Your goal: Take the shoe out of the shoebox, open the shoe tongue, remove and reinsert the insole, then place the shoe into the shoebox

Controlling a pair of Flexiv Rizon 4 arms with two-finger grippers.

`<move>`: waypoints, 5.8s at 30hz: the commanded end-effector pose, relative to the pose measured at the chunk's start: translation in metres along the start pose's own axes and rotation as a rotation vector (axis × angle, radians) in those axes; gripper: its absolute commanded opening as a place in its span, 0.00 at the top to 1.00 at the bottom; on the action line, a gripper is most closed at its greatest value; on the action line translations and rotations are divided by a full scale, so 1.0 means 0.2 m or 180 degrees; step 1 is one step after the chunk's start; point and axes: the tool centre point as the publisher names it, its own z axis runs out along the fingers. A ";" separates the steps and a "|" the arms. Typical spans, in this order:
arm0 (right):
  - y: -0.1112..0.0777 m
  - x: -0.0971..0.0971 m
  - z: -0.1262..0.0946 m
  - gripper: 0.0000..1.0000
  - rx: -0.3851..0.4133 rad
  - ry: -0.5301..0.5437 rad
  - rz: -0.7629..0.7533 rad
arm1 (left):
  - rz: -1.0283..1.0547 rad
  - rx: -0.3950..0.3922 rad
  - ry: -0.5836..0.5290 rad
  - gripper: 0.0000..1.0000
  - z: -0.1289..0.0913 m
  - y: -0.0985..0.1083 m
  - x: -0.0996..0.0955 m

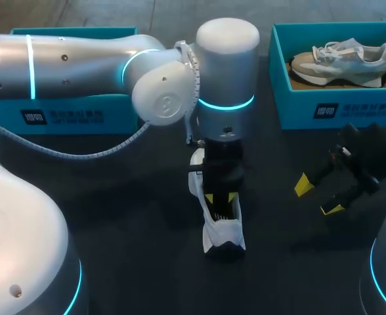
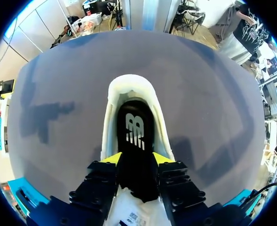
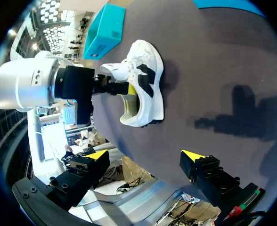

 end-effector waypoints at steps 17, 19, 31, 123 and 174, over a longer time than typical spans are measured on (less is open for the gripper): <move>0.00 0.00 0.00 0.00 -0.0005 -0.0006 0.0004 | 0.0000 0.0027 -0.0029 0.16 0.00 0.03 0.06; 0.00 0.00 0.00 0.00 -0.0005 -0.0006 0.0004 | 0.0002 0.0028 -0.0034 0.10 0.00 0.03 0.06; 0.00 0.00 0.00 0.00 -0.0005 -0.0006 0.0004 | -0.0005 0.0021 -0.0101 0.00 -0.03 0.08 0.07; 0.00 0.00 0.00 0.00 -0.0005 -0.0006 0.0004 | 0.0088 -0.0049 -0.0306 0.78 -0.29 0.35 -0.04; 0.00 0.00 0.00 0.00 -0.0005 -0.0006 0.0004 | 0.0260 0.0272 -0.0368 0.80 -0.04 0.05 0.03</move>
